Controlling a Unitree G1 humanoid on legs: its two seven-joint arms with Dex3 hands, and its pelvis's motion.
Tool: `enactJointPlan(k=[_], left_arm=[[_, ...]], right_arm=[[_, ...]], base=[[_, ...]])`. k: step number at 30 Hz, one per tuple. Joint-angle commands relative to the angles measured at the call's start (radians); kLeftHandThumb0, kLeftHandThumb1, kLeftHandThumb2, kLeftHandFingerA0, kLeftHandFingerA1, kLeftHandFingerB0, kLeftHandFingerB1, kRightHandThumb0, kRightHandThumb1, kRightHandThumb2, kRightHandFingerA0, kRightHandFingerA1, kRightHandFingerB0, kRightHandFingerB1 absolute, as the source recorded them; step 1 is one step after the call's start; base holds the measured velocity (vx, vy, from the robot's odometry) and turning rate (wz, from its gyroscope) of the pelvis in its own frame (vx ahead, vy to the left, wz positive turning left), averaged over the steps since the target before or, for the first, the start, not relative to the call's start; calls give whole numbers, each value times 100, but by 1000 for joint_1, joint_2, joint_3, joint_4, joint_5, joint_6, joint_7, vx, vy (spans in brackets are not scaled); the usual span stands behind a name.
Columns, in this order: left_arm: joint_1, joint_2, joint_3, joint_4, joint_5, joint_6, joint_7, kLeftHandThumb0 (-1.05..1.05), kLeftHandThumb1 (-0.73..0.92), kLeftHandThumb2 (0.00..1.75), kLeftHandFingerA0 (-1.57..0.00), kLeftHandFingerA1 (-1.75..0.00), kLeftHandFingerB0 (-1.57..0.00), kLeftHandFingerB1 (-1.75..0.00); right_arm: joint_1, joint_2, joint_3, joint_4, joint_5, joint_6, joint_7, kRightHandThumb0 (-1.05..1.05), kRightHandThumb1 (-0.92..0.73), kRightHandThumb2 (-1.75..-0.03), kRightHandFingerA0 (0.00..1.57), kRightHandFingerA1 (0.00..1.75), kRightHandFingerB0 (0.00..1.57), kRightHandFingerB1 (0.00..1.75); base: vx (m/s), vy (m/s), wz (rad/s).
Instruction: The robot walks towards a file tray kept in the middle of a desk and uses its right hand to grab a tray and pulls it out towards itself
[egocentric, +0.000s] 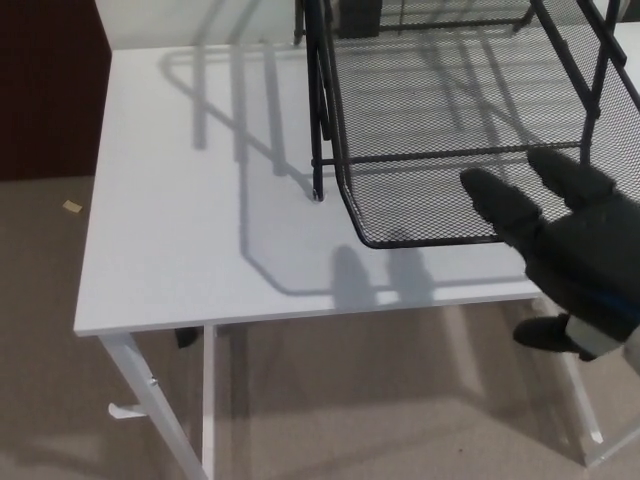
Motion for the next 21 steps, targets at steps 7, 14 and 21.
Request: enactJointPlan(k=[7,14,21], left_arm=[[-9,5,16,-4,-16,11,-18,-37,60,59,-69,-51,-32,-36],[2,23,19,-37,-3,21,-22,-39,62,59,-57,-47,-32,-34],[-1,17,7,0,14,8,-9,-47,49,78,-57,-58,-26,-45]], right_arm=[[111,-67,-412,-561,361,37,277,-72,-49,-85,0,15,0,12],[12,-204,-1027,-588,1165,231,558,-70,-80,-65,120,86,103,57],[62,-326,-1410,-588,1603,318,719,-59,-73,-114,125,125,85,72]], base=[[0,0,0],[0,0,0],[0,0,0]])
